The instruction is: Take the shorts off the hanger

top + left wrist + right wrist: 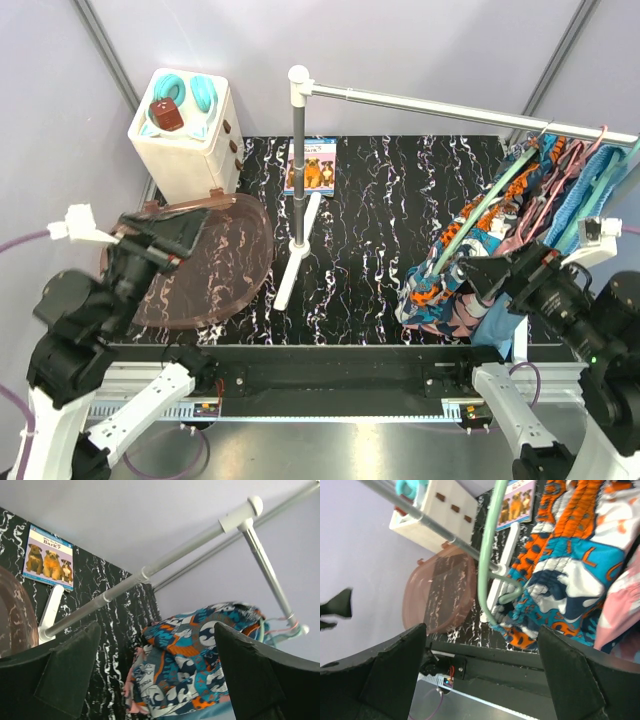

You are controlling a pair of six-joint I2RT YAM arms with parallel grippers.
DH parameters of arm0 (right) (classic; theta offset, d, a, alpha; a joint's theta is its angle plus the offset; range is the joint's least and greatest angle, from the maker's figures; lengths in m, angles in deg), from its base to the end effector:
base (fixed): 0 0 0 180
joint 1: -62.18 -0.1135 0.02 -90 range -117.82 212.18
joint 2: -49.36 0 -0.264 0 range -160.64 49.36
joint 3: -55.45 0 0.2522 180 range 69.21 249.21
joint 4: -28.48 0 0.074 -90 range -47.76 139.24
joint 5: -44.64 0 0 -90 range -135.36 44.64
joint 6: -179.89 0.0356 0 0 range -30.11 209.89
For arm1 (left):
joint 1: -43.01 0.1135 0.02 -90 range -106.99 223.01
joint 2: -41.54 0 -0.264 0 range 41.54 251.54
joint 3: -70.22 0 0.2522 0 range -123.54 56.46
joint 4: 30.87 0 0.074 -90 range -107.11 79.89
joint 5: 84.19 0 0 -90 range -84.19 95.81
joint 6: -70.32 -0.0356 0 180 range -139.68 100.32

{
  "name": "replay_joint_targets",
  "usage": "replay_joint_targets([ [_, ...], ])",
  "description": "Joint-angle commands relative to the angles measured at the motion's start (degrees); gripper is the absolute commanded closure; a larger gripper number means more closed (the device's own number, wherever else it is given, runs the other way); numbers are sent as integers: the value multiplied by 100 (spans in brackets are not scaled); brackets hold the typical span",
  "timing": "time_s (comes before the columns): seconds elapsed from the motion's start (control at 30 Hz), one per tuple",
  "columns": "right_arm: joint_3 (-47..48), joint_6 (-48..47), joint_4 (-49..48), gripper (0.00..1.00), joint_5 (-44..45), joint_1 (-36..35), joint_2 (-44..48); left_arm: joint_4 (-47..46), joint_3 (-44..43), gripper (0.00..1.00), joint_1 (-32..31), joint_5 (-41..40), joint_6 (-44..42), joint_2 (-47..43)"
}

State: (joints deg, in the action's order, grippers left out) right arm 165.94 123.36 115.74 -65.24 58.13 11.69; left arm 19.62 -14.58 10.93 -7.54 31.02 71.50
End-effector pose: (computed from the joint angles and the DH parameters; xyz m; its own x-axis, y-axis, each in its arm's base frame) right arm -0.0112 0.0113 0.4890 -0.4253 0.4898 -0.7611 -0.1922 0.7728 0.6048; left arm 0.0424 -0.0168 0.4598 -0.2082 -0.7581 -0.6180 0.2535 0.5684 -0.7827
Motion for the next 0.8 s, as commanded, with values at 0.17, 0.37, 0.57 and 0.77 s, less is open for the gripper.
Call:
replay_joint_targets([
  [0.17,1058,-334,989,0,923,10,-1013,473,-646,1,8,-258,-154,228],
  [0.37,1330,-183,1430,0,1935,19,-1549,502,-1192,1,8,586,-525,1203],
  [0.57,2060,-192,1642,0,2373,10,-2174,309,-1482,1,8,1299,-859,2057],
  [0.77,2219,-192,1458,5,2402,10,-2464,168,-2025,4,8,2247,-1351,3050],
])
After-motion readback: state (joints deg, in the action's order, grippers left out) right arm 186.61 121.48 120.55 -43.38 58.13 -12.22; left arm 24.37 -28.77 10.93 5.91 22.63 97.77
